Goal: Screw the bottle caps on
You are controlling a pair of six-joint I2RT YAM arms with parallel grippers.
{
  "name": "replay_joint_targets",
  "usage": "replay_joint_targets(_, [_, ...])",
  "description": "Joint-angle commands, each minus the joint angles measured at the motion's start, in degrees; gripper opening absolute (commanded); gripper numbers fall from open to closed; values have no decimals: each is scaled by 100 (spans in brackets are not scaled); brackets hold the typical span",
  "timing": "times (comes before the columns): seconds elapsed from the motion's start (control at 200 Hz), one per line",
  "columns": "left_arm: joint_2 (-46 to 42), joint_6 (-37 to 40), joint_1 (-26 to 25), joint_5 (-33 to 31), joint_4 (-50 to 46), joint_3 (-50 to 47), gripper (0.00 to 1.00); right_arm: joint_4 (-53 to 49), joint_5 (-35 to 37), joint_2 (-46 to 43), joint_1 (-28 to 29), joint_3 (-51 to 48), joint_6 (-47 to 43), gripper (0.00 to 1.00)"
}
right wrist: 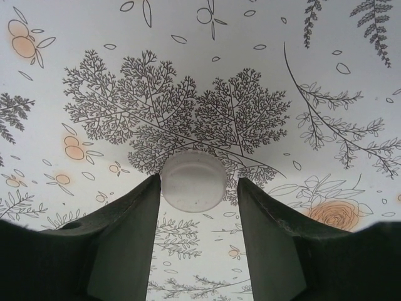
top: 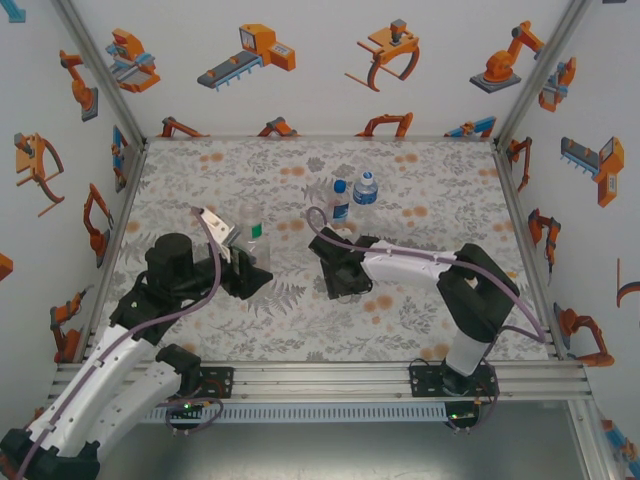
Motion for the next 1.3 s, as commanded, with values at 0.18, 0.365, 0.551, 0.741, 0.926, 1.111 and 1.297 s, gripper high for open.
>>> replay_joint_targets(0.18, [58,-5,-22,-8,63,35,15,163,-49,-281,42,-188,104,48])
replay_joint_targets(0.365, [65,-28,-26,-22,61,35,15,235,-86,-169,37,-221,95,49])
replay_joint_targets(0.551, [77,-42,-21,-64,76,45,15,325,-132,-114,39,-235,113,48])
replay_joint_targets(0.741, [142,-60,-24,-43,82,61,15,343,-135,-96,39,-270,108,48])
replay_joint_targets(0.926, [157,-74,-21,-56,82,62,15,343,-137,-79,42,-324,127,48])
replay_joint_targets(1.111, [185,-75,-26,-74,93,65,15,369,-118,-78,35,-364,130,45])
replay_joint_targets(1.297, [229,-72,-22,-65,116,83,15,418,-85,-74,38,-377,130,45])
